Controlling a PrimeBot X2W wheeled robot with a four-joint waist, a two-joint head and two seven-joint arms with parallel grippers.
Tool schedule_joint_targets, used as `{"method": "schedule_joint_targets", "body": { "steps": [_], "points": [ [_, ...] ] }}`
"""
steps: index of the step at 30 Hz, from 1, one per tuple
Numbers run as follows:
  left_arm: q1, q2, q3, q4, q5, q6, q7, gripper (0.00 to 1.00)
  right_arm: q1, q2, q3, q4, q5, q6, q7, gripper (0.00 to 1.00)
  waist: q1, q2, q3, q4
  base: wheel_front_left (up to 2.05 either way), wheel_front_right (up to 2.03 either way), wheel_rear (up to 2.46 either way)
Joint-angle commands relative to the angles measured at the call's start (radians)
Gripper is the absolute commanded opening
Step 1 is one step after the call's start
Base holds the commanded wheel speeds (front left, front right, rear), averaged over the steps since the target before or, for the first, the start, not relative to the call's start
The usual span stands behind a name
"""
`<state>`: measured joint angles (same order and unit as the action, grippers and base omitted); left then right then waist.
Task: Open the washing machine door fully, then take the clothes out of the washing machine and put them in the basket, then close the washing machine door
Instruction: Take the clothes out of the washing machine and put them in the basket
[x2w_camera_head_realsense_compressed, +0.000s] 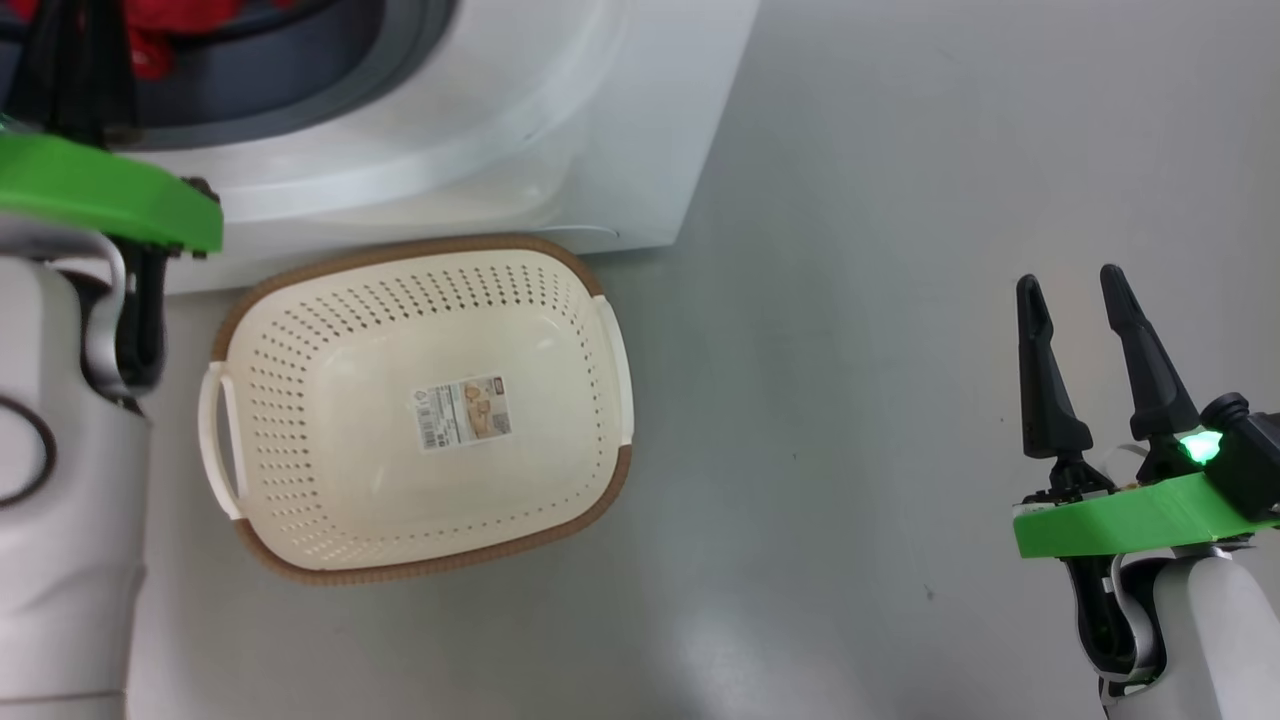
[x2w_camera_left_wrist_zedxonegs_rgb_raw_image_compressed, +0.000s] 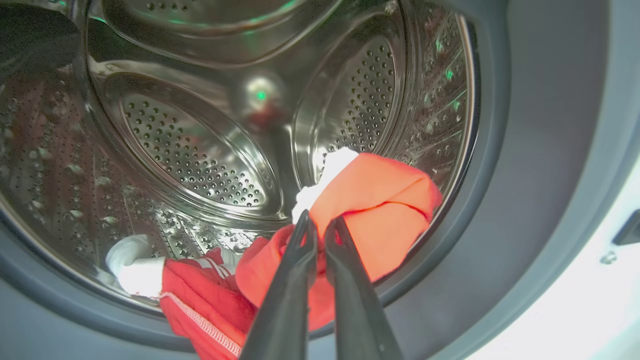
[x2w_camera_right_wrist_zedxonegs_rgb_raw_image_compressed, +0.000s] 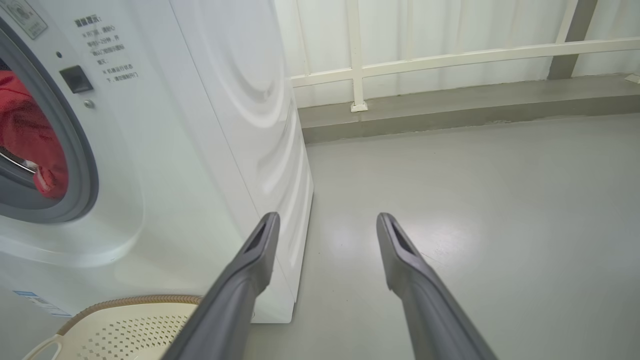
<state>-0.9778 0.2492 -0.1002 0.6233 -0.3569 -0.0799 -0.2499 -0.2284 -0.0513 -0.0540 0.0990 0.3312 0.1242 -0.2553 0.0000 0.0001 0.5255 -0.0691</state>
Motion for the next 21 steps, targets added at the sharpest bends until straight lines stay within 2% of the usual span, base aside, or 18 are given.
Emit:
{"method": "schedule_joint_targets", "body": {
  "steps": [1, 11, 21],
  "points": [
    [0.035, 0.032, 0.050, -0.056, 0.022, -0.007, -0.012, 0.00, 0.024, 0.001, 0.013, -0.019, -0.013, 0.007, -0.006, 1.00, 0.0000, -0.0001, -0.031, 0.023, 0.00, 0.00, 0.00],
    [0.199, -0.053, 0.202, -0.309, 0.107, -0.040, -0.012, 0.00, 0.052, 0.001, 0.005, -0.014, -0.018, 0.007, -0.006, 1.00, 0.0000, -0.0001, -0.081, 0.039, 0.00, 0.00, 0.00],
    [0.306, -0.107, 0.241, -0.547, 0.130, -0.050, -0.012, 0.00, 0.065, 0.001, 0.005, -0.018, -0.023, 0.007, -0.006, 1.00, 0.0000, -0.0001, -0.099, 0.048, 0.00, 0.00, 0.00]
  ]
}}
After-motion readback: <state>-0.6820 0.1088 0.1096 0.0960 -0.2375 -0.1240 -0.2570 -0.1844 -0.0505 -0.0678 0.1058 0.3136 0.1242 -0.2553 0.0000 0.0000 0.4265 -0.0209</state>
